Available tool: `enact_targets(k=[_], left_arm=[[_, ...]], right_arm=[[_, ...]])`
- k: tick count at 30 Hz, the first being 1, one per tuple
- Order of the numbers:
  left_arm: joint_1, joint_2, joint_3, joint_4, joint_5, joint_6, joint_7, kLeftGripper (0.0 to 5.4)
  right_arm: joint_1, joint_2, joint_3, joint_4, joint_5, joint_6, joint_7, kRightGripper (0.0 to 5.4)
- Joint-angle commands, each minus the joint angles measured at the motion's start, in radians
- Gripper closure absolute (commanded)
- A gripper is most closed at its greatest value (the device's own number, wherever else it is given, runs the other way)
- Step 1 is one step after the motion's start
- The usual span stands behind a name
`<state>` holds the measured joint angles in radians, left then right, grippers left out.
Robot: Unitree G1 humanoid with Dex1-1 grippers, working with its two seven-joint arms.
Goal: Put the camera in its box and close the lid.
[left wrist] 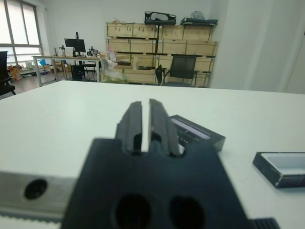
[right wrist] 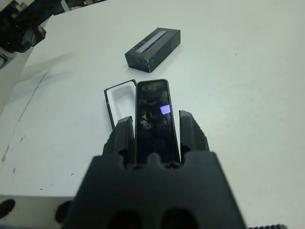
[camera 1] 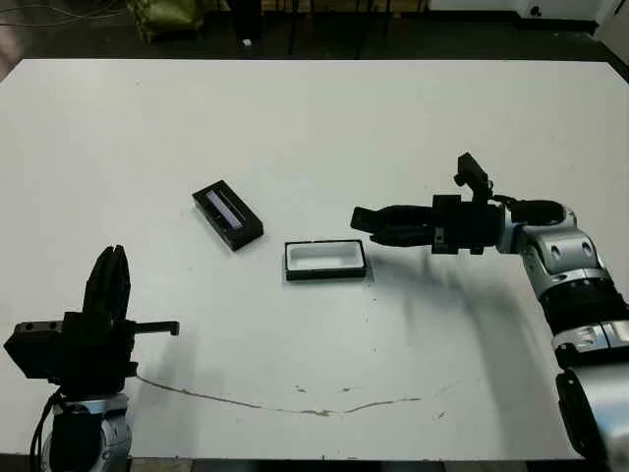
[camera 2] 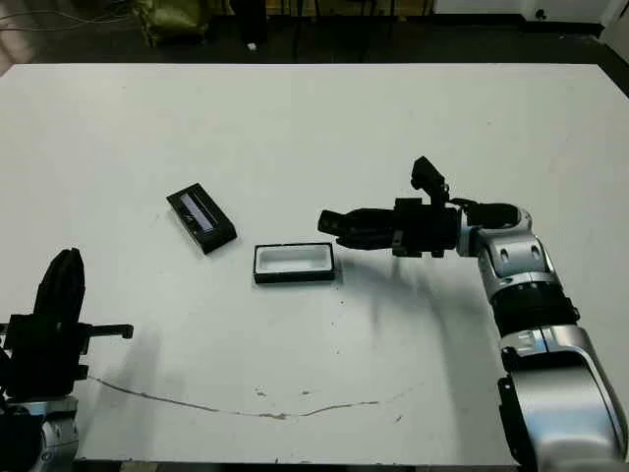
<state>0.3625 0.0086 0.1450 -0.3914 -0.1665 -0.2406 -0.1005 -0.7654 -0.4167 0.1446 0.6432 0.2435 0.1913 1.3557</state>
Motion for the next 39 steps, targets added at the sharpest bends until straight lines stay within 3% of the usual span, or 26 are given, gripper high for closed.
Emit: enact_targets(k=[1, 9, 25, 39], left_arm=[[0.010, 0.010, -0.003, 0.004, 0.018, 0.020, 0.005, 5.40], [0.004, 0.007, -0.005, 0.013, 0.022, 0.008, 0.004, 5.40], [0.015, 0.002, -0.014, -0.002, 0.016, 0.030, 0.013, 5.40], [0.016, -0.001, -0.019, 0.009, 0.029, 0.010, 0.019, 5.40]], right_arm=[[-0.025, 0.002, 0.021, -0.002, -0.025, 0.032, 0.001, 4.66], [-0.050, 0.028, 0.052, -0.047, -0.053, 0.012, -0.009, 4.66], [-0.077, 0.073, 0.132, -0.102, -0.080, 0.112, 0.010, 4.66], [-0.077, 0.095, 0.178, -0.122, -0.111, 0.118, -0.006, 4.66]])
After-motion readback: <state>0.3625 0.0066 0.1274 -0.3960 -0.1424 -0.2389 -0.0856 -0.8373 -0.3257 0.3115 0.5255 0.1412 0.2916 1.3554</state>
